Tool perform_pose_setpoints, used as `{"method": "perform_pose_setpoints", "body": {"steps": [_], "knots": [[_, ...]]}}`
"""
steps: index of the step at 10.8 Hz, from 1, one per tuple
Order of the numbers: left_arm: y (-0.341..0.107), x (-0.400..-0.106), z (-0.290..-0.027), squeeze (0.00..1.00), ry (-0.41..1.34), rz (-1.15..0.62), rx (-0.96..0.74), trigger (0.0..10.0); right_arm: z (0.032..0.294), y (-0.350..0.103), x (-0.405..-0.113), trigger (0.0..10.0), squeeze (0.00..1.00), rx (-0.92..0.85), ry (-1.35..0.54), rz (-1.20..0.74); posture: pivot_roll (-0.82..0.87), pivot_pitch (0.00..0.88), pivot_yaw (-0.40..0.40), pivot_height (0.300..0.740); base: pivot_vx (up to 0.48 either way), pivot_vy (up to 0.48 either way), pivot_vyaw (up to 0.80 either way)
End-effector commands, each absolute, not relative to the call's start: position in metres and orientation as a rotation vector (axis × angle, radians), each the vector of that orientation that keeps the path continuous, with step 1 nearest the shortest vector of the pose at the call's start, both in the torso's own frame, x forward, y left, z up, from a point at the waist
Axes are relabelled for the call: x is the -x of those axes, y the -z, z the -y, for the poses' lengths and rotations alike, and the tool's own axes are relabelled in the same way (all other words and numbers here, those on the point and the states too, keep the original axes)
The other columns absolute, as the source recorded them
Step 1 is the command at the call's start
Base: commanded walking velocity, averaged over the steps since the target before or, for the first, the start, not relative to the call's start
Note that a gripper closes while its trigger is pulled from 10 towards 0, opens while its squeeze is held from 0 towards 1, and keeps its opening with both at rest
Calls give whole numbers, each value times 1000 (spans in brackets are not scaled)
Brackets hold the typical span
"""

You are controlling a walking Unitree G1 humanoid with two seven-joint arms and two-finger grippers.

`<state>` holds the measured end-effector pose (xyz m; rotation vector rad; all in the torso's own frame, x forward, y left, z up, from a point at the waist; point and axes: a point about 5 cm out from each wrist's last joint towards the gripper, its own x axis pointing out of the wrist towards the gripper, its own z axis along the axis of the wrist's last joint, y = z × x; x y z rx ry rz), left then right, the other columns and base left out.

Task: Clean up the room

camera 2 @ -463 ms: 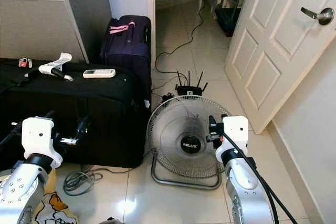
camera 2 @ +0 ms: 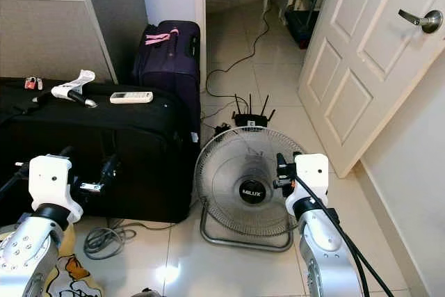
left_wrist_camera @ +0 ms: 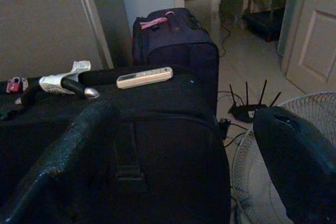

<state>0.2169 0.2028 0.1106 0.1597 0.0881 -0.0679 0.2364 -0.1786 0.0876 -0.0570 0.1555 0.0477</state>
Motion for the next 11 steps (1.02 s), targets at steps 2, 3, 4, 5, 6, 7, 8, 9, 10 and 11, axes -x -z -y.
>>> {"method": "perform_pose_setpoints", "body": {"steps": [2,3,4,5,6,7,8,9,10,11], "knots": [[-73,-203,-186,0,-11,-275,-73,10000,196,-58,-208,10000,0,72,-10,-277,27,0,-20,740,0,0,0],[-73,-203,-186,0,-11,-275,-73,10000,196,-58,-208,10000,0,72,-10,-277,27,0,-20,740,0,0,0],[-73,-203,-186,0,-11,-275,-73,10000,196,-58,-208,10000,0,72,-10,-277,27,0,-20,740,0,0,0],[-73,-203,-186,0,-11,-275,-73,10000,196,-58,-208,10000,0,72,-10,-277,27,0,-20,740,0,0,0],[-73,-203,-186,0,-11,-275,-73,10000,196,-58,-208,10000,0,72,-10,-277,27,0,-20,740,0,0,0],[-73,-203,-186,0,-11,-275,-73,10000,196,-58,-208,10000,0,72,-10,-277,27,0,-20,740,0,0,0],[-73,-203,-186,0,-11,-275,-73,10000,196,-58,-208,10000,0,72,-10,-277,27,0,-20,740,0,0,0],[-73,-203,-186,0,-11,-275,-73,10000,196,-58,-208,10000,0,72,-10,-277,27,0,-20,740,0,0,0],[-73,-203,-186,0,-11,-275,-73,10000,196,-58,-208,10000,0,72,-10,-277,27,0,-20,740,0,0,0],[-73,-203,-186,0,-11,-275,-73,10000,196,-58,-208,10000,0,72,-10,-277,27,0,-20,740,0,0,0]]}}
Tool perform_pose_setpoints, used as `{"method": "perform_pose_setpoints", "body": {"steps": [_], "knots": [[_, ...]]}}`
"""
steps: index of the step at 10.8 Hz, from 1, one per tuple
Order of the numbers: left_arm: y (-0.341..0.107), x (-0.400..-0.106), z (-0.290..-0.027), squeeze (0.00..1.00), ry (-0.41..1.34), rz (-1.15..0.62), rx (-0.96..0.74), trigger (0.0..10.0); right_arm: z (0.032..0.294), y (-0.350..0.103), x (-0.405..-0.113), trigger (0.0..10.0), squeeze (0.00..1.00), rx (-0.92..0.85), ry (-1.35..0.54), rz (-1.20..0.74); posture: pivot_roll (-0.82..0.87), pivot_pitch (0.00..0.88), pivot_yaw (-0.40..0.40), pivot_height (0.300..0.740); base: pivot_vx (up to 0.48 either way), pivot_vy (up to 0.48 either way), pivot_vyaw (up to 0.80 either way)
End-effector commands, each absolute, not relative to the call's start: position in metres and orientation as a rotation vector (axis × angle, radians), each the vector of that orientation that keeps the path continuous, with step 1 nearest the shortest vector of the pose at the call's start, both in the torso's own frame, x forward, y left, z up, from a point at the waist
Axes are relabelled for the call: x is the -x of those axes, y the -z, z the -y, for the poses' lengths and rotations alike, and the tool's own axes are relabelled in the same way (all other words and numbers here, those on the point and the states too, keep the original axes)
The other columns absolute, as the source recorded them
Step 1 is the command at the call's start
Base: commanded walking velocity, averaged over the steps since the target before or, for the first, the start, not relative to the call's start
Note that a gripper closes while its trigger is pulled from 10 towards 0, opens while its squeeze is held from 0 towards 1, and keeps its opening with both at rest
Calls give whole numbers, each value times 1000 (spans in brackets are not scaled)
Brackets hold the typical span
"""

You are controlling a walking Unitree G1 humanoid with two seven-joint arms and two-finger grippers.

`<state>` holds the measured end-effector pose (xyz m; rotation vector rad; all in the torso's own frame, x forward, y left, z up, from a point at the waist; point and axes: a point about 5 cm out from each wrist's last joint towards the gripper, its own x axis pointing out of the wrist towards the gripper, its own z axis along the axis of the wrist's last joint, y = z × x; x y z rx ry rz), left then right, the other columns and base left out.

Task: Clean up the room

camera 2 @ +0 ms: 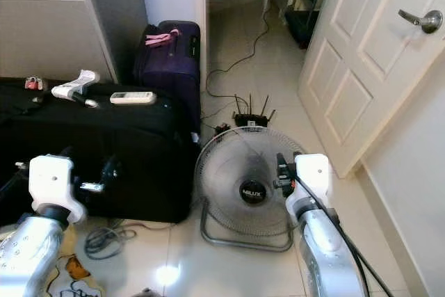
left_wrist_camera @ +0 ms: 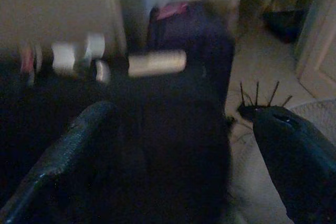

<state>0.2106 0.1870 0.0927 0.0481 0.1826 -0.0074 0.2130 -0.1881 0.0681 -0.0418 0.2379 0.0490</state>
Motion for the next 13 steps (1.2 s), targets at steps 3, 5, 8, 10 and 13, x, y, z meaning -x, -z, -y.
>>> {"method": "perform_pose_setpoints", "body": {"steps": [3,5,8,10,13], "knots": [[-98,-213,-178,1000,60,-212,-6,10000,182,-86,-220,10000,1000,-36,-90,-142,33,0,-26,740,0,0,0],[-104,-216,-178,1000,59,-208,12,10000,177,-89,-220,10000,1000,4,-139,-117,39,0,-22,740,0,0,800],[-115,-220,-176,1000,83,-106,-50,10000,171,-92,-223,10000,1000,40,-161,-87,47,0,-13,740,0,0,800],[-126,-227,-177,1000,67,-44,-126,10000,171,-90,-225,10000,1000,33,-142,-82,51,0,7,740,0,0,800],[-129,-231,-177,639,77,-19,-121,10000,171,-87,-226,10000,1000,-42,-121,-102,46,0,16,740,0,0,800]]}}
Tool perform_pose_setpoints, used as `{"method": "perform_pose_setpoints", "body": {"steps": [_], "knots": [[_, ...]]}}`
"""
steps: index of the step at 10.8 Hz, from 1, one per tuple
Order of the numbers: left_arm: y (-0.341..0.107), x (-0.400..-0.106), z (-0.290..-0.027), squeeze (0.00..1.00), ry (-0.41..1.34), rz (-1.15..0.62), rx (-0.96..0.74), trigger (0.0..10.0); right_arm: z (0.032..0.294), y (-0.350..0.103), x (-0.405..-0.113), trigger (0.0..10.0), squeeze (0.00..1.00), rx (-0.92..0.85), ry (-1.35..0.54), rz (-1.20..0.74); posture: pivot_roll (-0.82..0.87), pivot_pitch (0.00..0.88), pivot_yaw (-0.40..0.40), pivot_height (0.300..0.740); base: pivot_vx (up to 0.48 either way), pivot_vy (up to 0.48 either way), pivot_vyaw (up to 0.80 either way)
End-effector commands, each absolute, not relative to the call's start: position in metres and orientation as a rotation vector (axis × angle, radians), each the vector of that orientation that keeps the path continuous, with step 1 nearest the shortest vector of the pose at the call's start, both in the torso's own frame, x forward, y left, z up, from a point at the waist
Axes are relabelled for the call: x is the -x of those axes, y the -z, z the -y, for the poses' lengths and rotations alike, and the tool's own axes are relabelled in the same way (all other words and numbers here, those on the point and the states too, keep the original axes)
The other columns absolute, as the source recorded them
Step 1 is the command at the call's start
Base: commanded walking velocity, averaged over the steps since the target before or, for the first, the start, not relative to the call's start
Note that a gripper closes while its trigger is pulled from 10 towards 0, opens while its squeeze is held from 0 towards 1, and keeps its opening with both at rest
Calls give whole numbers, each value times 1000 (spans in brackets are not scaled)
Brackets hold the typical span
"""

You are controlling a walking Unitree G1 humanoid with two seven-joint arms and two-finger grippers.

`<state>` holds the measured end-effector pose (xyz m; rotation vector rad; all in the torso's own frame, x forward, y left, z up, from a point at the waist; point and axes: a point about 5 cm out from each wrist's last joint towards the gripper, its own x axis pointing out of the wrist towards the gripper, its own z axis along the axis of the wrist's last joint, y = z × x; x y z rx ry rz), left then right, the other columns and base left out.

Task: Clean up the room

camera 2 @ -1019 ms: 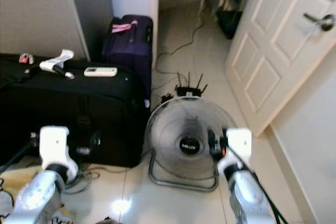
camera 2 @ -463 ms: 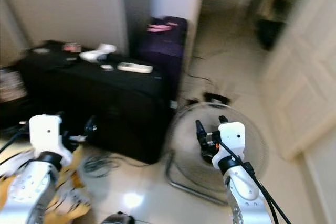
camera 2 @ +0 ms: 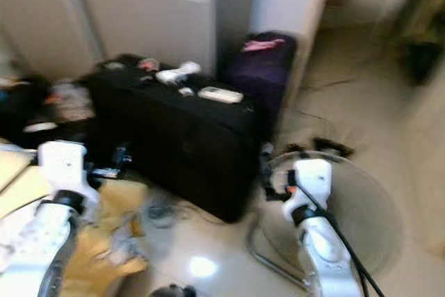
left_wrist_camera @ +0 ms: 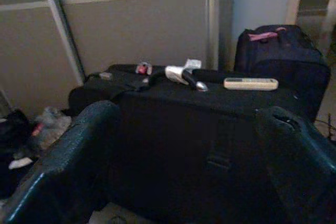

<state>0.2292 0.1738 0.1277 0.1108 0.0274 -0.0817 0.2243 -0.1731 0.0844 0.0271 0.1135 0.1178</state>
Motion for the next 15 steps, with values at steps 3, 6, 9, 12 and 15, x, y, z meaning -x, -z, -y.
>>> {"method": "perform_pose_setpoints", "body": {"steps": [3,6,9,12,15], "knots": [[-124,-232,-173,0,89,-52,-131,10000,168,-87,-226,10000,1000,-56,-136,-112,39,0,18,740,0,0,800],[-123,-233,-176,0,90,-68,-141,10000,165,-86,-222,10000,0,-67,-156,-90,32,0,24,740,0,252,0],[-122,-231,-179,0,78,-77,-144,10000,156,-82,-219,10000,0,-10,-233,-110,37,0,22,740,0,294,0],[-120,-224,-181,0,69,-89,-150,10000,150,-80,-217,10000,0,1,-323,-119,53,0,18,740,0,319,800],[-118,-218,-180,0,70,-103,-155,10000,156,-78,-215,10000,0,16,-350,-122,57,0,16,740,0,317,800]]}}
